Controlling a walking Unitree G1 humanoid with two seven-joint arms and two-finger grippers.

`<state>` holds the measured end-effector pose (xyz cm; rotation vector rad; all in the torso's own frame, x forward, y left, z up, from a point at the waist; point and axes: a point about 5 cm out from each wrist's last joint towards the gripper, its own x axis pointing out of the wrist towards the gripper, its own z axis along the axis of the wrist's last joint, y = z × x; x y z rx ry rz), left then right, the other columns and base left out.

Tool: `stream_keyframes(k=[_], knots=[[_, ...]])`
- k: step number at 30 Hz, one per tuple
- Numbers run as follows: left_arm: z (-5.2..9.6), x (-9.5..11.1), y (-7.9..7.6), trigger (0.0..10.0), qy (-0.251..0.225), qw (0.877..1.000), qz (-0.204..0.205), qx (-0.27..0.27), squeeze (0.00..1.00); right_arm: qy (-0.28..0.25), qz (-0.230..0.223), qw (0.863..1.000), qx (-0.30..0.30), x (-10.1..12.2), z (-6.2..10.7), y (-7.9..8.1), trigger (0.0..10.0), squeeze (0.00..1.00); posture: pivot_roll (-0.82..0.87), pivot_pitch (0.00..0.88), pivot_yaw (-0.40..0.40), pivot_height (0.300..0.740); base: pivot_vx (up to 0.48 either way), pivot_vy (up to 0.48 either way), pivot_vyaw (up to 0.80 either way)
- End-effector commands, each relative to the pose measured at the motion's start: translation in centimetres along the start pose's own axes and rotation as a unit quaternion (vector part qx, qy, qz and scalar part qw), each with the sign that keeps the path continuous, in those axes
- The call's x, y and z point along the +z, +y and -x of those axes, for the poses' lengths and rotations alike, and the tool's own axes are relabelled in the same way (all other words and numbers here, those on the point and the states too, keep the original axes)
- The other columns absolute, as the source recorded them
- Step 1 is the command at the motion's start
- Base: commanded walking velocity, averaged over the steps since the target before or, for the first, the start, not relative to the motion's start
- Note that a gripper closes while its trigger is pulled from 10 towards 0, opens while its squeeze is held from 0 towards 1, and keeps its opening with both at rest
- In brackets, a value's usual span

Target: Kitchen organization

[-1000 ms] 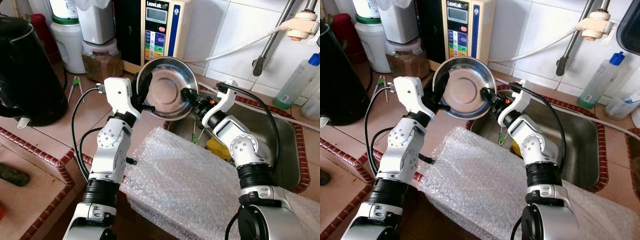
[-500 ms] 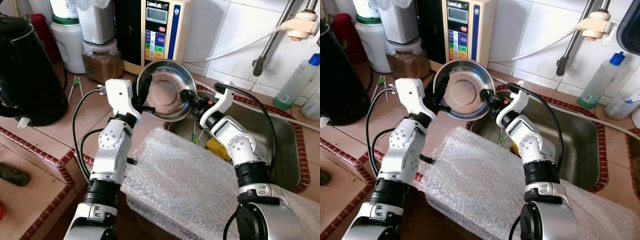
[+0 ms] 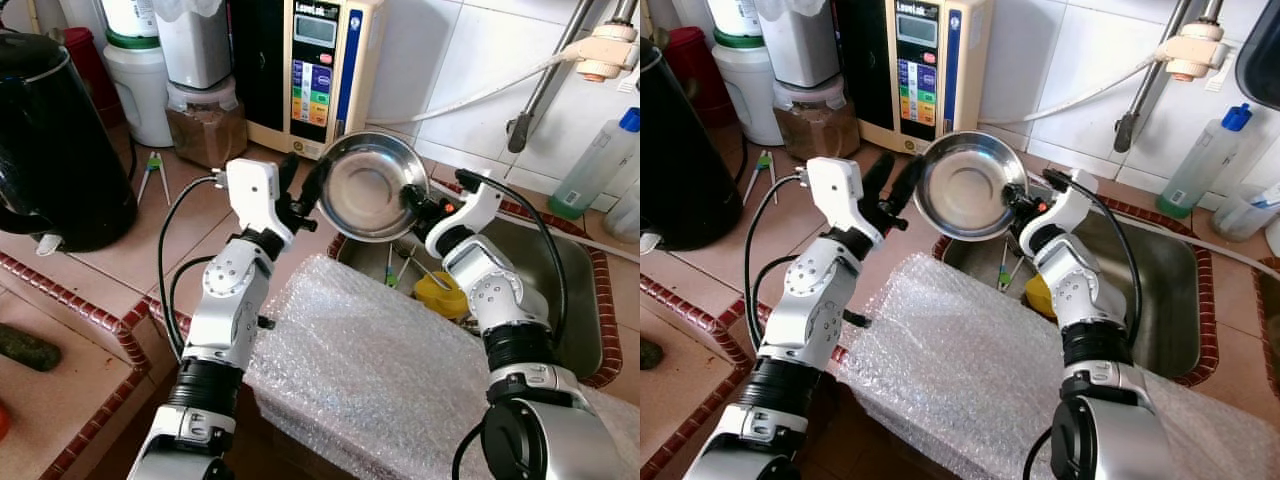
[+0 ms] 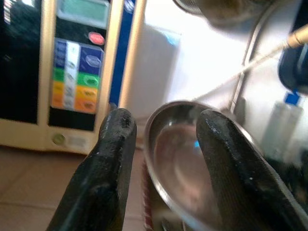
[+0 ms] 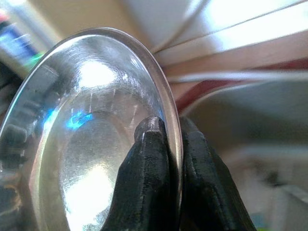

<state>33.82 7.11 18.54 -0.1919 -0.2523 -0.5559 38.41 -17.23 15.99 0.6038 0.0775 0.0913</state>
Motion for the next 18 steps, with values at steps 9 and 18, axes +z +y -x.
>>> stream_keyframes(k=[9,18], knots=[[0.8,-1.7,-1.6,10.0,0.057,0.996,-0.012,-0.066,1.00,-0.021,0.075,0.985,-0.157,1.3,1.2,-5.1,0.0,0.00,-0.08,0.000,-0.014,0.740,0.000,0.000,0.00],[3.0,-3.5,-1.4,10.0,0.119,0.989,-0.041,-0.083,1.00,0.048,0.113,0.965,-0.230,-1.8,2.9,-8.1,0.0,0.00,-0.05,0.000,-0.021,0.740,0.000,0.000,0.00]])
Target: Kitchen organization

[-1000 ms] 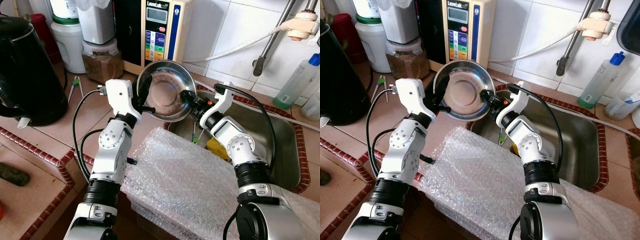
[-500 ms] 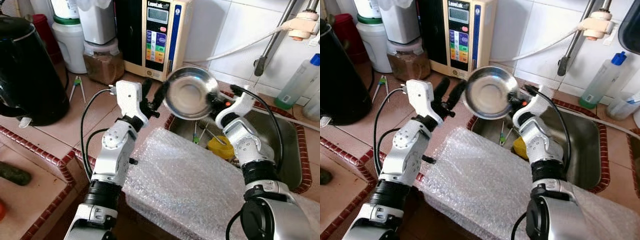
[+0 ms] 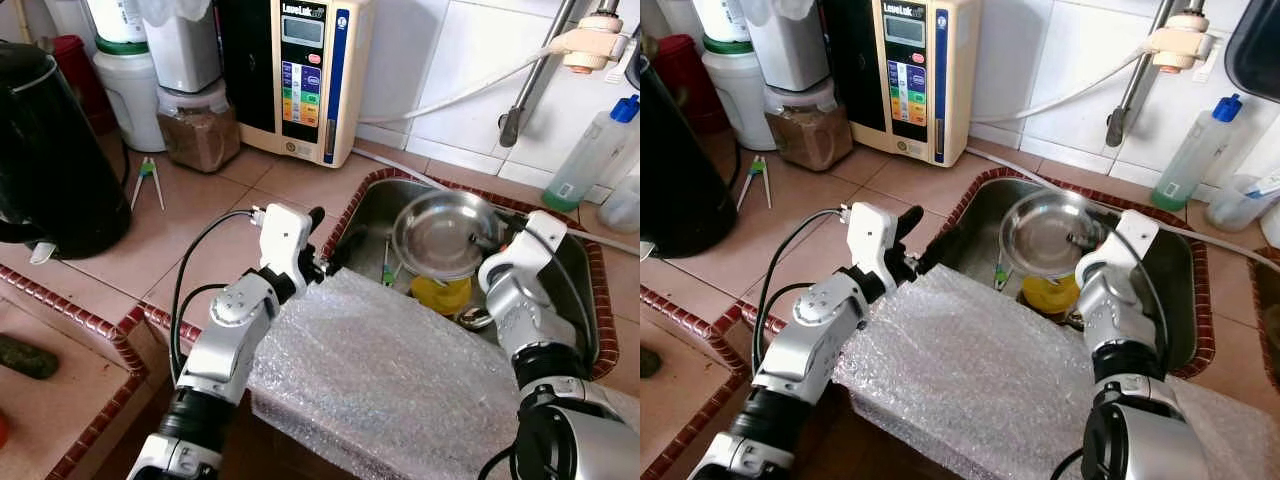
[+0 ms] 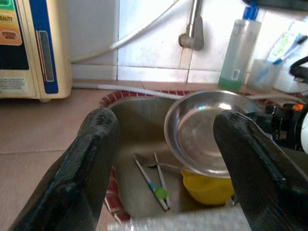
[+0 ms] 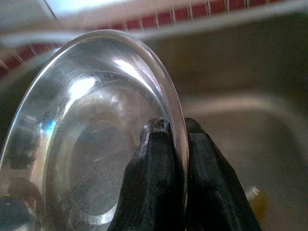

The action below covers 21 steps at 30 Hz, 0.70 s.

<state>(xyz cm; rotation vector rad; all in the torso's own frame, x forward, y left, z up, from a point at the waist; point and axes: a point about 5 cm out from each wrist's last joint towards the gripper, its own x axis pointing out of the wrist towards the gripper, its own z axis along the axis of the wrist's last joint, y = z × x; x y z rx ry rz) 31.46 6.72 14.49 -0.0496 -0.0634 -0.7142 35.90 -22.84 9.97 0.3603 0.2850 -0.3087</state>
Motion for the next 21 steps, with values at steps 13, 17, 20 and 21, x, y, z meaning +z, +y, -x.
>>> stream_keyframes(k=[13,17,20,21], knots=[[1.0,-0.5,-0.4,10.0,0.037,0.999,-0.033,-0.004,1.00,0.053,0.065,0.996,-0.022,-2.3,0.1,-0.1,10.0,0.00,-0.01,0.006,-0.009,0.740,0.000,0.000,0.00],[1.0,-0.4,-0.2,10.0,0.042,0.998,-0.037,-0.006,1.00,0.047,0.088,0.995,-0.001,-2.6,0.2,0.8,10.0,0.00,-0.01,0.004,0.004,0.740,0.000,0.000,0.00],[1.0,-0.4,-0.2,10.0,0.043,0.998,-0.039,-0.006,1.00,0.069,0.101,0.992,0.002,-3.5,0.3,0.9,10.0,0.00,-0.01,0.003,0.008,0.740,0.000,0.000,0.00],[1.0,-0.4,-0.2,10.0,0.043,0.998,-0.040,-0.007,1.00,0.078,0.097,0.992,0.002,-3.8,0.4,0.8,10.0,0.00,0.00,0.001,0.006,0.740,0.000,0.000,0.00]])
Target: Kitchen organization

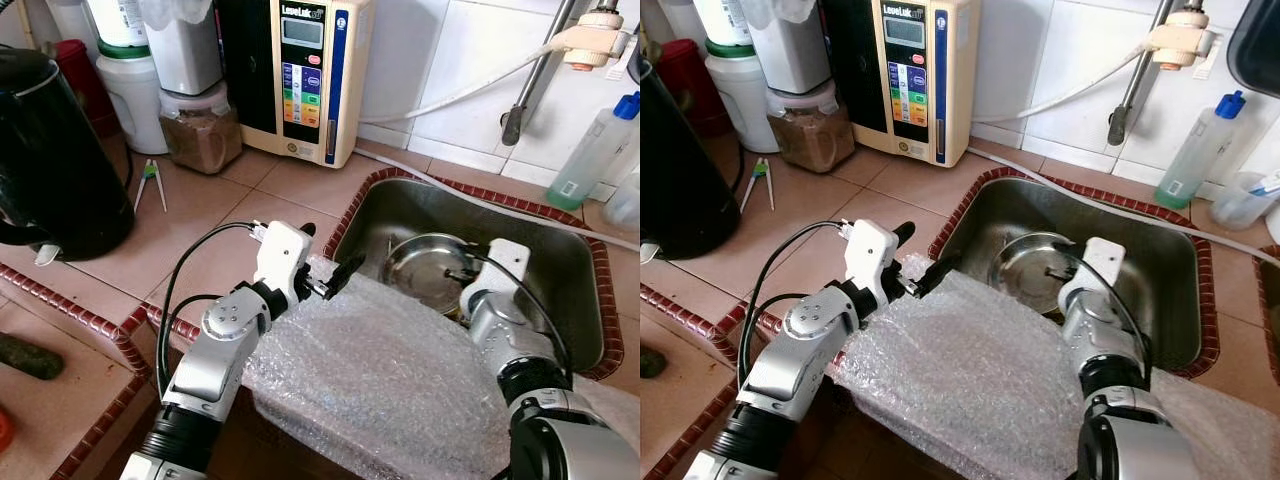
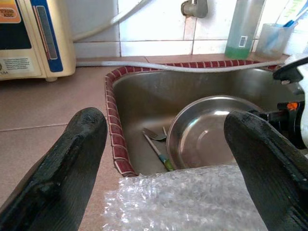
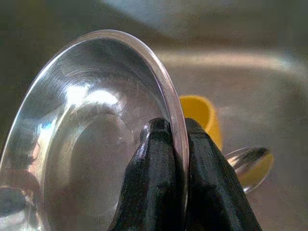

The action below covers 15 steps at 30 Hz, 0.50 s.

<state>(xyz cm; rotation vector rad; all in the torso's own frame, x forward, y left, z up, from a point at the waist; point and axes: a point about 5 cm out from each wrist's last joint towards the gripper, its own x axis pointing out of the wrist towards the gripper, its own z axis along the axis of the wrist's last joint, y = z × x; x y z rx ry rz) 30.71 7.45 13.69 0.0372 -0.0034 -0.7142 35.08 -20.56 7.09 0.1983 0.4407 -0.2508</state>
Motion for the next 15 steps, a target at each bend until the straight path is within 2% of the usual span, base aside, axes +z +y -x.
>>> stream_keyframes(k=[1,2,3,15], knots=[[-0.18,0.44,-0.18,10.0,0.001,1.000,-0.013,-0.007,1.00,0.023,-0.010,1.000,-0.011,-0.79,0.02,-0.35,10.0,0.33,0.00,0.000,0.005,0.740,0.000,0.000,0.00],[-0.19,0.46,-0.18,10.0,0.001,1.000,-0.014,-0.007,1.00,0.026,-0.012,0.999,-0.015,-0.93,0.03,-0.48,10.0,0.33,0.00,0.000,0.005,0.740,0.000,0.000,0.00],[-0.19,0.49,-0.14,10.0,0.001,1.000,-0.014,-0.007,1.00,0.028,-0.011,0.999,-0.012,-1.04,0.03,-0.50,10.0,1.00,0.00,0.000,0.004,0.740,0.000,0.000,0.00],[-0.27,0.53,-0.15,10.0,0.004,1.000,-0.016,0.003,1.00,0.037,-0.015,0.999,0.002,-1.18,0.00,-0.28,10.0,1.00,0.00,0.000,-0.003,0.740,0.000,0.000,0.00]])
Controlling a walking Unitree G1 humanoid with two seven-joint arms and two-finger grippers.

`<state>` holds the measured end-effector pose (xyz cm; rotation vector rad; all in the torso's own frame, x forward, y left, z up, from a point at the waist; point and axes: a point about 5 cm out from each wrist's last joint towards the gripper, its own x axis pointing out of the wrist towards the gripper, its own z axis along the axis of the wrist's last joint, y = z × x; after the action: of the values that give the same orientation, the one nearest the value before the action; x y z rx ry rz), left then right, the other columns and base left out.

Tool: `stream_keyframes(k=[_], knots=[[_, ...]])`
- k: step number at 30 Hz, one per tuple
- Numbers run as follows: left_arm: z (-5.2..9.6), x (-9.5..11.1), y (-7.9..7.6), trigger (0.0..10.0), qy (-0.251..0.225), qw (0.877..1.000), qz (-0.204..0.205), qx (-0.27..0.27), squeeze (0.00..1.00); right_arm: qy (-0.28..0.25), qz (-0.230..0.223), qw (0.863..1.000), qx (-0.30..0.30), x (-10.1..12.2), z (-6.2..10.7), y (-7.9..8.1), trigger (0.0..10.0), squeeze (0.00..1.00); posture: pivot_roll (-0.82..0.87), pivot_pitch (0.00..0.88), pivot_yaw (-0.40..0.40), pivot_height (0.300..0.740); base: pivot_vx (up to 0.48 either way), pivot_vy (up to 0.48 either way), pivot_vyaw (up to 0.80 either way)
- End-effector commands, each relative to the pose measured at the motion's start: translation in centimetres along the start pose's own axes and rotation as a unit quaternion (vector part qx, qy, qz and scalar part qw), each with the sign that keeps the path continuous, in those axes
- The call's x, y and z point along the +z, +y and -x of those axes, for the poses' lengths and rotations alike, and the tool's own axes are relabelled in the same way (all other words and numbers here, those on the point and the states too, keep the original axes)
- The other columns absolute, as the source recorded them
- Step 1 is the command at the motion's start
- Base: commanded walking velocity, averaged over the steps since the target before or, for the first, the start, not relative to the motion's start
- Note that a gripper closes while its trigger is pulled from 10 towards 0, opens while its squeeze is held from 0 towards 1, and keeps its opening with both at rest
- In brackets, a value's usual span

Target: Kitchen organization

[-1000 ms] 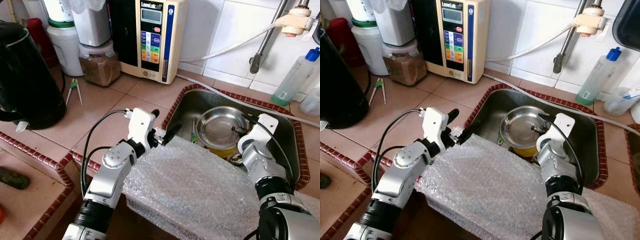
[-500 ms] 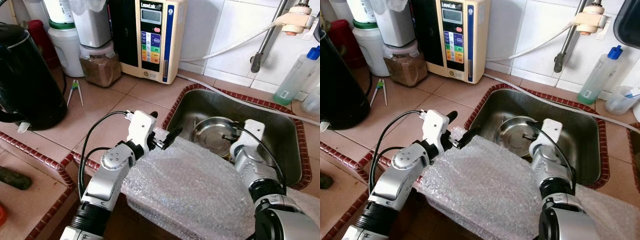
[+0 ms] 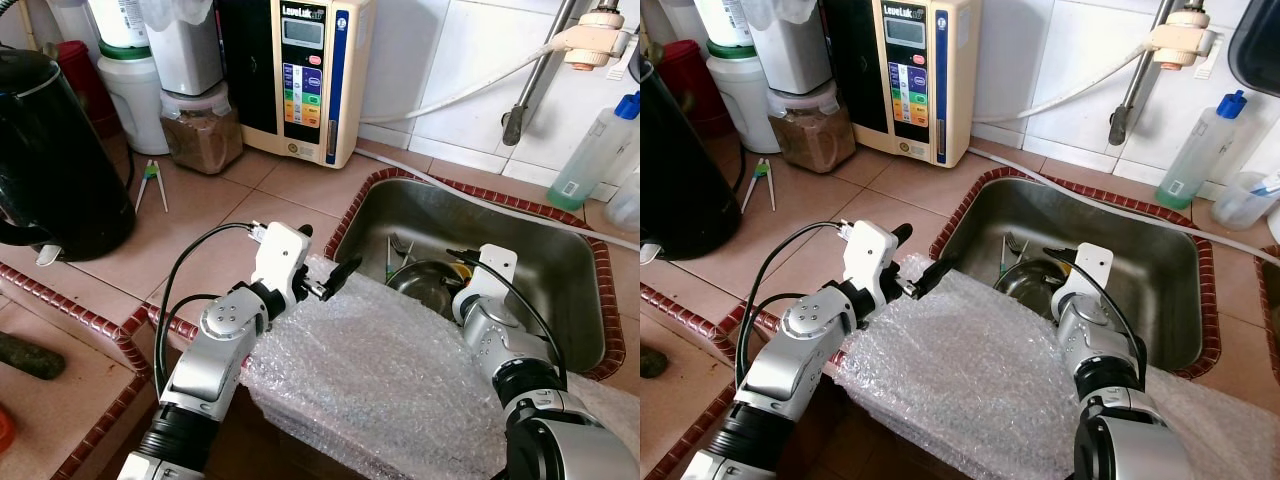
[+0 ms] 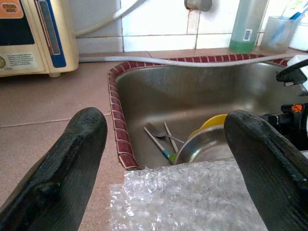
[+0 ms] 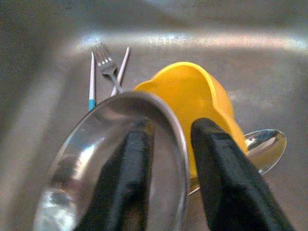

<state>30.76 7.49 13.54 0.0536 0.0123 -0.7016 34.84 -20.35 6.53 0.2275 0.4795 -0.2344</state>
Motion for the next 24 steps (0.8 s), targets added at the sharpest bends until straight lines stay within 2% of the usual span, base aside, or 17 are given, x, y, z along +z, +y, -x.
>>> stream_keyframes(k=[1,9,18,24], knots=[[-0.2,0.7,-0.2,10.0,-0.006,1.000,-0.011,-0.003,1.00,0.016,-0.005,1.000,-0.007,-0.5,0.0,-0.3,10.0,1.00,0.00,0.000,-0.003,0.740,0.000,0.000,0.00],[-0.2,0.6,-0.2,10.0,-0.002,1.000,-0.009,0.004,1.00,0.031,-0.008,1.000,0.000,-1.3,0.1,0.1,10.0,1.00,0.00,0.010,0.001,0.740,0.000,0.000,0.00],[-0.3,0.7,-0.2,10.0,-0.002,1.000,-0.011,0.006,1.00,0.022,-0.009,1.000,-0.002,-0.9,0.0,-0.1,10.0,1.00,-0.01,0.008,0.004,0.740,0.000,0.000,0.00],[-0.4,0.8,-0.1,10.0,-0.004,1.000,-0.009,0.007,1.00,0.006,0.007,1.000,0.004,-0.3,0.1,0.2,10.0,1.00,-0.01,0.007,0.005,0.740,0.000,0.000,0.00]])
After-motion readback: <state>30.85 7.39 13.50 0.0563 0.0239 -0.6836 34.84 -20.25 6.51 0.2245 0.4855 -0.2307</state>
